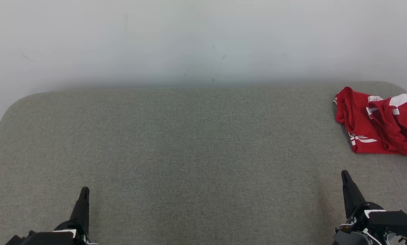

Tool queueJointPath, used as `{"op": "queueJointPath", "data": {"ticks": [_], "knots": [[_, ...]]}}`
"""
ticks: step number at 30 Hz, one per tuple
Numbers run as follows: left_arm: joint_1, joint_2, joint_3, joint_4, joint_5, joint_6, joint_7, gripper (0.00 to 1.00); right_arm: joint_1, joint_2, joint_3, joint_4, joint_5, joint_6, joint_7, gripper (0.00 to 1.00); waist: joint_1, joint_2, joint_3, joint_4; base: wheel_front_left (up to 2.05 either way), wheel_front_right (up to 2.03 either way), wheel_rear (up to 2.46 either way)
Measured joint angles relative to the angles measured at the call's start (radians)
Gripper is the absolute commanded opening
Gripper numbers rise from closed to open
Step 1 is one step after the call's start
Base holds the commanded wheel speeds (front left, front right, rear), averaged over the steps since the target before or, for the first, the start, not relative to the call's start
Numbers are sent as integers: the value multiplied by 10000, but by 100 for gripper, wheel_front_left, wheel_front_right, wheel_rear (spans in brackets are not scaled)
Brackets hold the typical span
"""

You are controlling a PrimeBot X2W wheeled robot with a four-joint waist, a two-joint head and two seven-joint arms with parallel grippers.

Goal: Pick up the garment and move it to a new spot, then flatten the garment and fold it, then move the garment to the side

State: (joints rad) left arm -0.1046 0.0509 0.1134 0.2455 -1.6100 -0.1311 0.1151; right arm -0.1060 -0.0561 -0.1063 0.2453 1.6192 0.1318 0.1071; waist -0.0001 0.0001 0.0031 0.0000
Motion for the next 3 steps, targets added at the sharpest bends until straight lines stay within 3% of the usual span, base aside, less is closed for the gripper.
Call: {"op": "queueJointPath", "data": {"ticks": [3], "knots": [[0, 0, 6, 0, -2, 0, 0, 0, 0, 2, -2, 0, -2, 0, 19, 0, 0, 0, 0, 0, 0, 0, 0]]}}
